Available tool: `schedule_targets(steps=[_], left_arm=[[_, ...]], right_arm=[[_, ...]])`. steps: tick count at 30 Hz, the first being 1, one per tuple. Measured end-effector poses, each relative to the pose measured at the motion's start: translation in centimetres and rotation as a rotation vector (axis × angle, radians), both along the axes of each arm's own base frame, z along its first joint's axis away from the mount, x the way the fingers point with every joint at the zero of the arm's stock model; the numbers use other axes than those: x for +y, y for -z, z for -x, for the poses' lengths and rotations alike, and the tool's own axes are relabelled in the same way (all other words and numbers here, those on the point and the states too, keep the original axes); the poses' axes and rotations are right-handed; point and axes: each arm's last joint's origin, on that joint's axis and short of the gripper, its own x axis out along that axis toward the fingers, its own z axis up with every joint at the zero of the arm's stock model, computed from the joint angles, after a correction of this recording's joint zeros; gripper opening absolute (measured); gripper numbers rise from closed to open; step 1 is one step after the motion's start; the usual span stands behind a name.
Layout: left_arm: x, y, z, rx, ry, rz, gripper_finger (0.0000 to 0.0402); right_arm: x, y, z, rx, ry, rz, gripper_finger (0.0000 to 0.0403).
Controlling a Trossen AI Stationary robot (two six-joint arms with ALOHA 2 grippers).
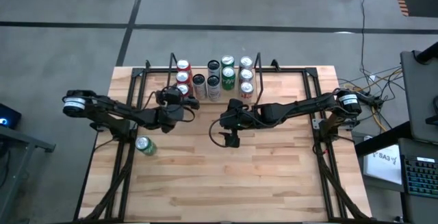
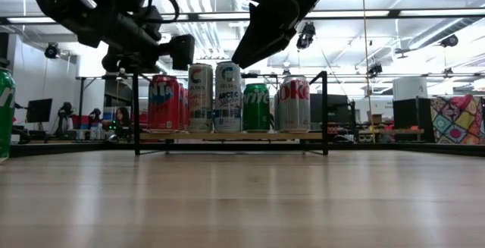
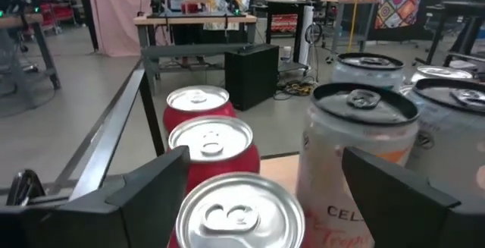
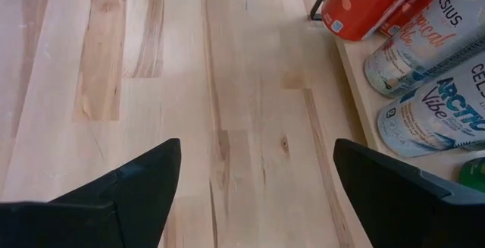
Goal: Sort soda cans
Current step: Put the red soda can on the shelf and align it with the other red soda cans
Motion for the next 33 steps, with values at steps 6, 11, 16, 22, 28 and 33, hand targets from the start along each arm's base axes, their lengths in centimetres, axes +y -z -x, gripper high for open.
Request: schedule_targets(steps=[6, 11, 16, 22, 28, 33], left_arm=[[-0.4, -1.3, 0.3, 0.01, 0.02, -0.018, 0.0331], [-1.6, -3.0, 1.1, 0.007, 0.077, -0.041, 0.0331], [-4.7, -4.8, 2.1, 0.101, 0.227, -0.105, 0.0331], [-9.5, -5.5, 4.1, 0.23, 0.52, -0.177, 0.0318], [-11.3, -3.5, 5.5, 0.236, 0.739, -0.025, 0.0275], [-10.8, -0.4, 6.1, 0.317, 0.714, 0.171, 0.0199]], right_arm=[[0.0, 0.0, 0.0, 0.0, 0.0, 0.0, 0.0334], [0.0, 0.0, 0.0, 0.0, 0.0, 0.0, 0.0334], [0.1, -0.3, -0.1, -0.013, 0.016, -0.022, 0.0334], [0.5, -0.4, -0.1, -0.021, 0.024, -0.054, 0.0334], [2.0, 0.3, 0.7, 0.074, 0.021, -0.081, 0.0333], [3.1, 0.5, 1.5, 0.132, 0.001, -0.139, 0.0323]])
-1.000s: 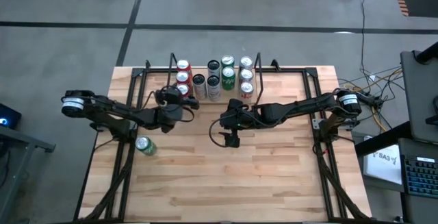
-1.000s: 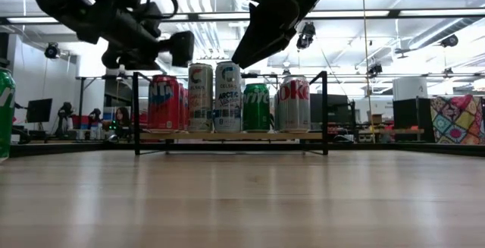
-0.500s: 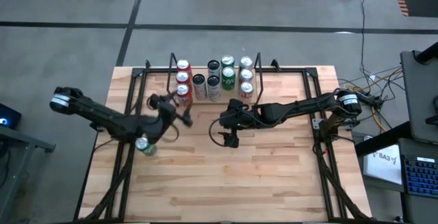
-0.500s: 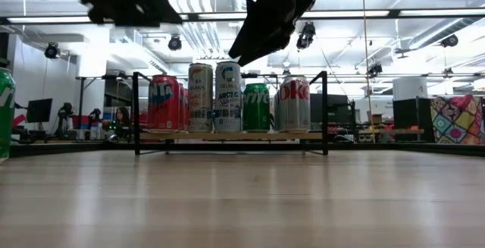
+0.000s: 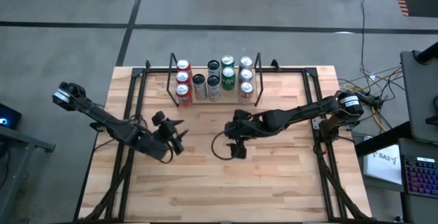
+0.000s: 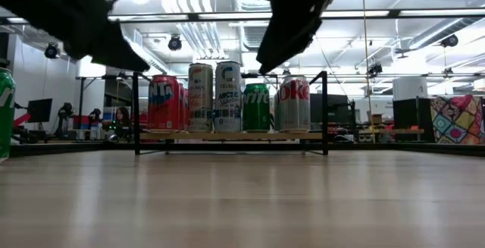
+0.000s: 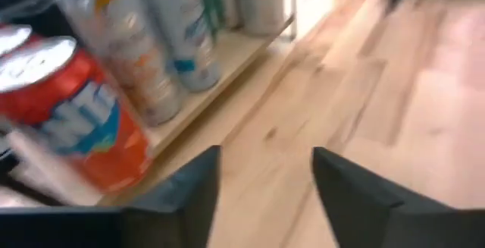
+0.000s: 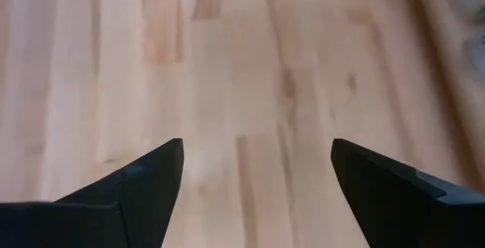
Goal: Sort soda cans
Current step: Put the red soda can on the shelf and align it with the other red soda cans
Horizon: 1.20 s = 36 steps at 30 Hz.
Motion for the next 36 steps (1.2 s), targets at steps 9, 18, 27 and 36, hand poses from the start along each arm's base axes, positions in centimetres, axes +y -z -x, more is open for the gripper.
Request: schedule_targets(steps=[9, 18, 27, 36], left_arm=[[1.2, 2.2, -1.3, 0.092, -0.119, -0.099, 0.001], [3.0, 2.9, -3.7, 0.201, 0.018, -0.084, 0.0003], [5.7, 2.0, -3.4, 0.225, -0.027, -0.055, 0.0], [7.7, 1.8, -3.4, 0.24, -0.099, -0.069, 0.0]], right_arm=[[0.2, -1.1, 0.9, 0.0, -0.077, -0.037, 0.0222], [0.0, -3.6, 1.8, -0.131, -0.185, 0.047, 0.0038], [-0.4, -3.1, 4.0, -0.153, -0.166, 0.106, 0.001], [-0.9, -2.0, 6.6, -0.31, -0.16, 0.112, 0.0009]])
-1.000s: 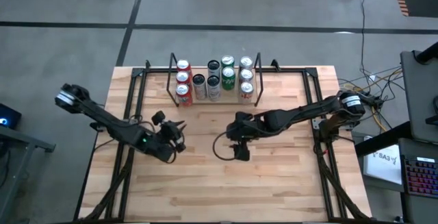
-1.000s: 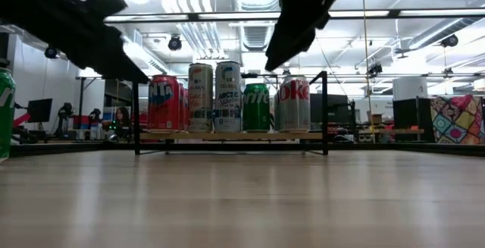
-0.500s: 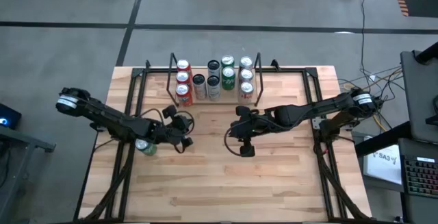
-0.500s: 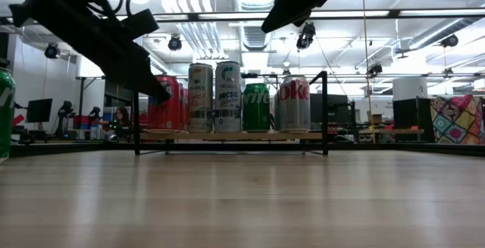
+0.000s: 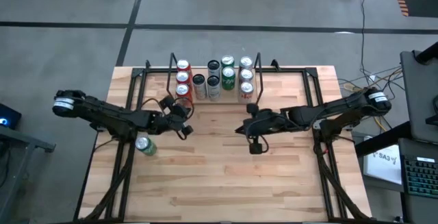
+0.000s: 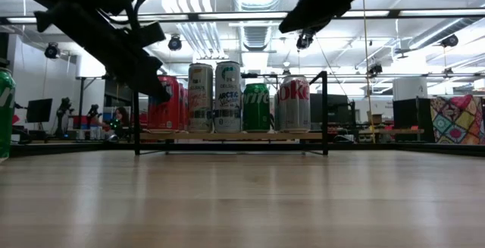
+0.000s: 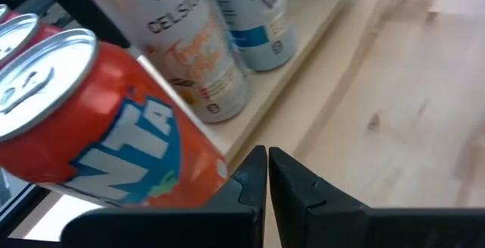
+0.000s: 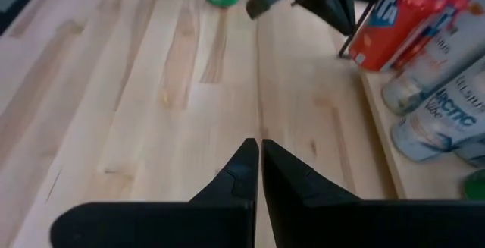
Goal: Sort soda cans
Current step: Put the red soda can on the shelf and align it with the other red soda cans
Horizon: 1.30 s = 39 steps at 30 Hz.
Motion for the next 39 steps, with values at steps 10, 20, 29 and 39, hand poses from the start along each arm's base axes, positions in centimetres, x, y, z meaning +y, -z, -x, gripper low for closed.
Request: schedule_targets(steps=[10, 20, 29, 39], left_arm=[[1.3, 0.0, 0.0, 0.004, -0.056, -0.005, 0.0], [2.3, 0.0, 0.1, 0.005, -0.1, -0.006, 0.0], [2.9, -0.1, 0.1, -0.012, -0.136, -0.015, 0.0], [3.1, -0.2, 0.1, -0.02, -0.16, -0.035, 0.0]], right_arm=[[-0.2, -0.2, 1.5, -0.064, -0.01, 0.008, 0.0009], [-0.2, 0.0, 1.5, -0.058, -0.025, 0.032, 0.0009], [-0.2, 0.0, 1.5, -0.058, -0.03, 0.039, 0.0009], [-0.2, 0.0, 1.5, -0.059, -0.029, 0.039, 0.0009]])
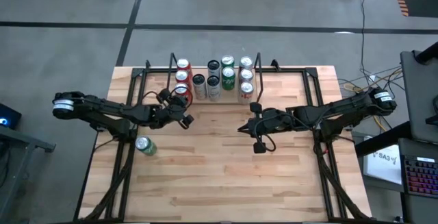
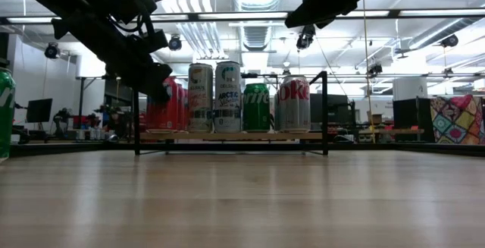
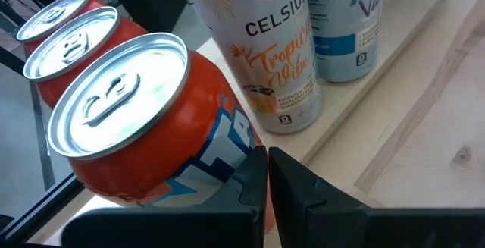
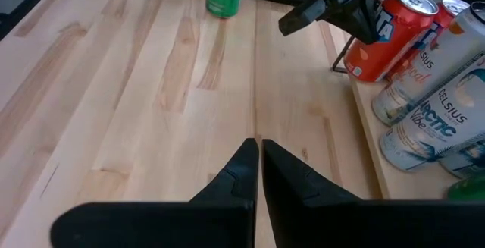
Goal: Sort soda cans
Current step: Put the red soda can on the shelf and align it with the other red soda cans
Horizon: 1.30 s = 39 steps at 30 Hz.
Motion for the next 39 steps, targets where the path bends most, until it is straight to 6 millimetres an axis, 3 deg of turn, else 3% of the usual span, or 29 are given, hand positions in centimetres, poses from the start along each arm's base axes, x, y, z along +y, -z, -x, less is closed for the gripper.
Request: schedule_targets(steps=[11, 19, 23, 27, 30, 39], left_arm=[[-0.6, -0.4, -0.1, -0.015, 0.027, 0.005, 0.0], [-2.6, -4.2, -1.0, -0.01, 0.125, -0.004, 0.0], [-3.5, -5.8, -0.6, 0.14, 0.222, 0.067, 0.0], [-4.0, -5.5, 0.4, 0.363, 0.369, 0.197, 0.0], [-3.6, -4.9, 0.7, 0.433, 0.37, 0.135, 0.0], [-0.6, -5.4, 0.6, 0.403, 0.186, 0.049, 0.0]], right_arm=[[0.0, 0.0, 0.0, -0.001, 0.004, -0.007, 0.0009], [0.0, -0.3, -0.2, -0.037, 0.032, -0.064, 0.0009], [0.1, -0.4, -0.2, -0.047, 0.051, -0.106, 0.0009], [0.1, -0.4, -0.2, -0.045, 0.057, -0.135, 0.0009], [0.2, -0.4, -0.2, -0.045, 0.054, -0.134, 0.0009], [0.2, -0.3, -0.2, -0.04, 0.046, -0.117, 0.0009]])
